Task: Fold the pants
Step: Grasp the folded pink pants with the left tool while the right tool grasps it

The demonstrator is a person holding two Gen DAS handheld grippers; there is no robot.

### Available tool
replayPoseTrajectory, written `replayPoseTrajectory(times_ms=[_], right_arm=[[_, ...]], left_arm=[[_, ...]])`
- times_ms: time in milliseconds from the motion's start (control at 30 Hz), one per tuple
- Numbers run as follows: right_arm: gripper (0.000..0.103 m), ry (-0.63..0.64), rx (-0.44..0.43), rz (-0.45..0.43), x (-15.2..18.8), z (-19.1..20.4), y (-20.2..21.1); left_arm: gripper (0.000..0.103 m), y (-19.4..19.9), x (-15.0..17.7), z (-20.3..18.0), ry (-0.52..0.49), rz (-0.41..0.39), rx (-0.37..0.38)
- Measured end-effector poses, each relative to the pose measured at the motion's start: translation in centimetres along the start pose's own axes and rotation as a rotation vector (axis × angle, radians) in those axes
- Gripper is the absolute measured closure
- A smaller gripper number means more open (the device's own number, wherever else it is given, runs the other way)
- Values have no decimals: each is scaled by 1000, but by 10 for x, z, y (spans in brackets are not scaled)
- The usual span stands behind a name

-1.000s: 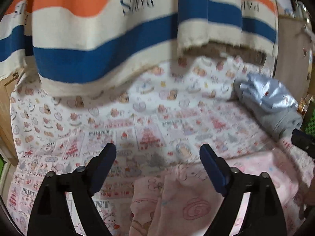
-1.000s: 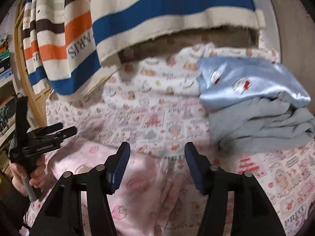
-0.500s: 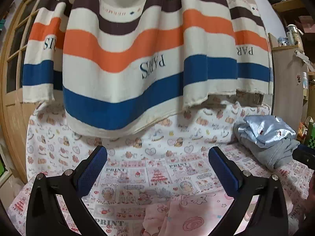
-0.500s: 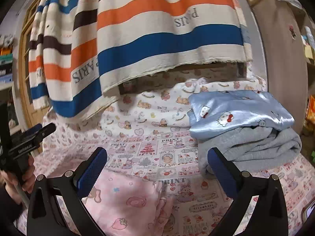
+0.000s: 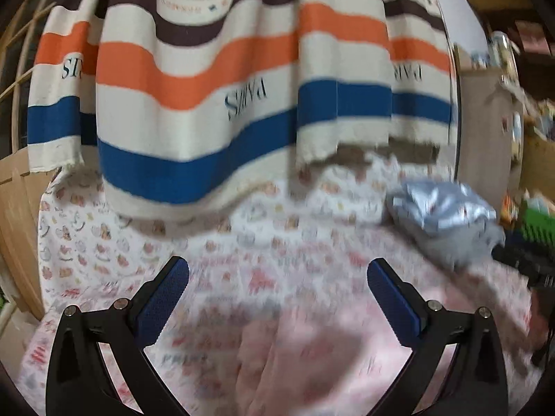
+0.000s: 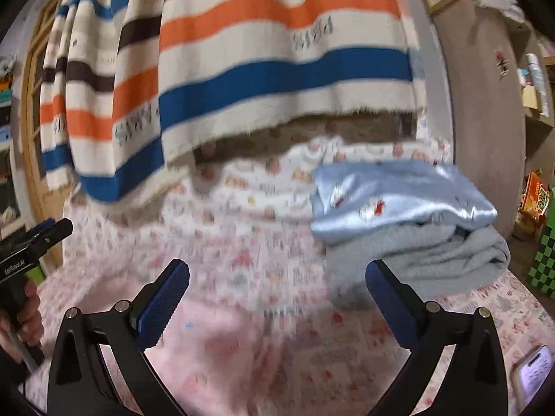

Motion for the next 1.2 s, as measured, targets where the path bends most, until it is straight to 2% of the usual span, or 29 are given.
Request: replayPoseTrajectory(times_ms=[100, 233, 300, 333, 400, 433, 600, 733, 867, 1000, 1033, 1100, 1167, 1200], right_arm=[[1, -8, -25, 117, 0, -9, -2], [1, -72, -13, 242, 7, -24, -12], [3, -103, -32, 311, 13, -28, -20], [7, -124, -53, 357, 16, -29, -25], [11, -152, -86, 429, 23, -30, -35], [13, -157, -96, 446, 26, -30, -39], [16, -118, -70, 473, 35, -26, -62], [24, -133, -47, 519, 37, -32, -79], [30, -106, -56, 536, 37, -27, -83], [36, -67, -84, 558, 40, -18, -85], [37, -59, -104, 562, 42, -14, -85], [45, -36, -121, 562, 45, -9, -84], [54, 3, -118, 554, 49, -1, -83], [55, 10, -114, 552, 50, 0, -84]], left_arm=[[1, 2, 9, 12, 60, 89, 39], [1, -2, 24, 28, 187, 206, 141], [1, -6, 31, 31, 204, 246, 183], [1, -9, 34, 30, 198, 267, 221], [1, -17, 42, 28, 212, 312, 360], [1, -20, 46, 29, 229, 328, 383], [2, -37, 58, 39, 265, 376, 346], [3, -52, 64, 46, 292, 412, 350], [11, -66, 65, 42, 264, 441, 445], [16, -81, 69, 36, 279, 484, 479], [20, -84, 71, 34, 287, 488, 491], [23, -84, 71, 32, 289, 472, 493], [31, -87, 69, 28, 287, 465, 539], [32, -87, 68, 25, 276, 463, 558]])
Point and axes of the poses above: each gripper's, at about its wrist camera, not at the fingertips, and y roughly against the way its jaws point, z to its left, x to its underside, the point moved 1 cm from there along -y, roughly the way its jaws point, and after that the axes turned 15 degrees about -y, right-handed, at the moved point
